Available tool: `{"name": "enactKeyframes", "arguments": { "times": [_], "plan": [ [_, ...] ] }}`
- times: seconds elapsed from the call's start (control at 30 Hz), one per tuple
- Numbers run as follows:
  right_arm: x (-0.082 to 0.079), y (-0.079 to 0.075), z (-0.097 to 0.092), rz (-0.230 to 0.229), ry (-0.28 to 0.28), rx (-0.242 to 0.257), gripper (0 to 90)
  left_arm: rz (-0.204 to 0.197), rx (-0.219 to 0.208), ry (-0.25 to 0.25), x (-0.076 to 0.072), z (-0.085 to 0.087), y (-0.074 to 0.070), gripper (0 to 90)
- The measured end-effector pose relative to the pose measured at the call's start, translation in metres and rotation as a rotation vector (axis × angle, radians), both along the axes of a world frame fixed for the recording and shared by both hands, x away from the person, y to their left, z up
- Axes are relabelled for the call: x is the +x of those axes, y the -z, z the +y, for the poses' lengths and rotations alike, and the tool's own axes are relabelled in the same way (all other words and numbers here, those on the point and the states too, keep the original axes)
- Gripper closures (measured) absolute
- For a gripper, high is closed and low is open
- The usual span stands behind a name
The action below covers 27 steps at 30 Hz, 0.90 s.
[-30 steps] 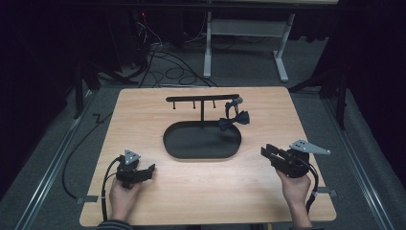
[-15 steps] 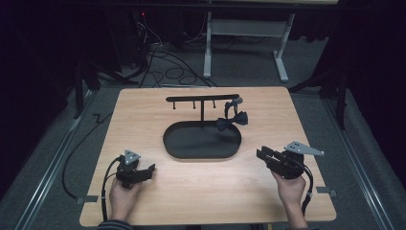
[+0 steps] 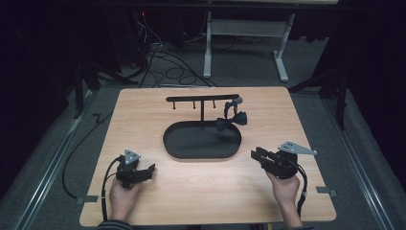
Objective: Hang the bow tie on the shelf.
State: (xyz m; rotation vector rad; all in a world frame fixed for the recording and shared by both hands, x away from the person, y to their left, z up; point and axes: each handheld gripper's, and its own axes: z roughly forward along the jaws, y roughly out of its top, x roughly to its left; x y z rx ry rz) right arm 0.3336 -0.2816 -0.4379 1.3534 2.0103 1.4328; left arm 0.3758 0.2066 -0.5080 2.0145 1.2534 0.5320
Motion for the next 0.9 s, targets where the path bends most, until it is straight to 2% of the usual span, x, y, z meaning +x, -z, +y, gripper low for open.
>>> {"name": "enactKeyframes", "arguments": {
  "times": [0.37,0.9],
  "plan": [
    [0.008,0.004,0.014,0.01,-0.033,-0.015,68.5,-0.002,0.0,-0.001,0.0,0.0,0.0,25.0],
    [0.014,0.012,0.025,0.036,-0.045,-0.02,68.5,-0.002,-0.001,-0.001,0.0,0.0,0.0,25.0]
  ]
}}
